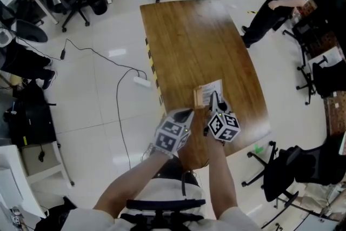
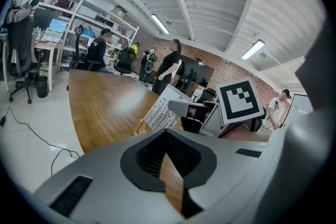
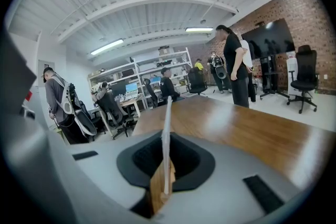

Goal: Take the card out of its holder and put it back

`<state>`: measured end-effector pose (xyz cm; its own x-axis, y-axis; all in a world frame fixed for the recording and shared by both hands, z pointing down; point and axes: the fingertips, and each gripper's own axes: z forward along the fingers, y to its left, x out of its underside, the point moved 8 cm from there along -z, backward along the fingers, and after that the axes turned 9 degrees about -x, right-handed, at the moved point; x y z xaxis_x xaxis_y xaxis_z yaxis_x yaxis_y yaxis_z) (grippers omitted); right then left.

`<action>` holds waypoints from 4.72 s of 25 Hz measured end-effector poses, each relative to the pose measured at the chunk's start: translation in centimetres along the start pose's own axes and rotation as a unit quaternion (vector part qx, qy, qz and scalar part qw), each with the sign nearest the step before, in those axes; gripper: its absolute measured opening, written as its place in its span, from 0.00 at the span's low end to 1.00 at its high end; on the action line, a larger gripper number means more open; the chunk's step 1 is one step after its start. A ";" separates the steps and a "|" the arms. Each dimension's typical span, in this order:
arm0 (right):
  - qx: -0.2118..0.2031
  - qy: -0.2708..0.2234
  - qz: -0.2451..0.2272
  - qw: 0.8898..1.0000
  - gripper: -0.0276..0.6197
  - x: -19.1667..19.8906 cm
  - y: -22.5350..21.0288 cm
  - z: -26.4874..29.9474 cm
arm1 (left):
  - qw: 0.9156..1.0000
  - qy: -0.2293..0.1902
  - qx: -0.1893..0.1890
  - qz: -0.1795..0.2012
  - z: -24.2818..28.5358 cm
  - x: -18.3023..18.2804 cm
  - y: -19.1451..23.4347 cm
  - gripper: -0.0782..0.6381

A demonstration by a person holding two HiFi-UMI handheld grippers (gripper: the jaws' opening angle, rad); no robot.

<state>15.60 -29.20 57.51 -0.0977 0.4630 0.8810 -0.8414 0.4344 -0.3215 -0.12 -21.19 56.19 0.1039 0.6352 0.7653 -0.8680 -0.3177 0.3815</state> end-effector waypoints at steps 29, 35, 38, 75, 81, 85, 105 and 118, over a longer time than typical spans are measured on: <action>0.005 -0.002 0.009 1.000 0.07 0.5 -0.2 0.2 | 1.000 0.012 -0.008 -0.017 0.0 1.2 0.6 0.10; 0.003 0.002 0.010 1.000 0.07 0.8 -0.2 0.2 | 1.000 0.012 -0.009 -0.021 0.1 1.3 0.7 0.10; 0.005 0.007 0.011 1.000 0.07 1.0 0.0 0.4 | 1.000 0.013 -0.009 -0.021 0.0 1.4 0.6 0.10; -0.007 -0.041 -0.018 0.999 0.38 -1.9 1.3 -3.8 | 0.999 -0.014 -0.031 -0.019 -4.0 0.5 1.6 0.10; -0.041 -0.083 -0.049 0.995 0.04 -5.0 5.6 -10.8 | 0.998 -0.056 -0.035 -0.009 -9.2 0.7 -0.1 0.10; -0.053 -0.075 -0.049 0.995 0.04 -3.9 8.6 -16.2 | 0.996 -0.081 -0.039 -0.006 -13.8 2.2 -2.1 0.10; -0.084 -0.024 0.012 0.996 0.04 5.8 11.7 -30.1 | 0.993 -0.112 -0.033 -0.020 -20.5 8.9 -11.4 0.10; -0.103 -0.024 0.043 0.993 0.04 5.5 8.7 -31.4 | 0.994 -0.104 -0.041 -0.007 -18.4 8.8 -15.4 0.10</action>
<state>24.44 1.33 48.64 -0.1941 0.4694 0.8614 -0.7024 0.5465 -0.4561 5.21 2.18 47.52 0.2071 0.4767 0.8543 -0.9012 -0.2468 0.3562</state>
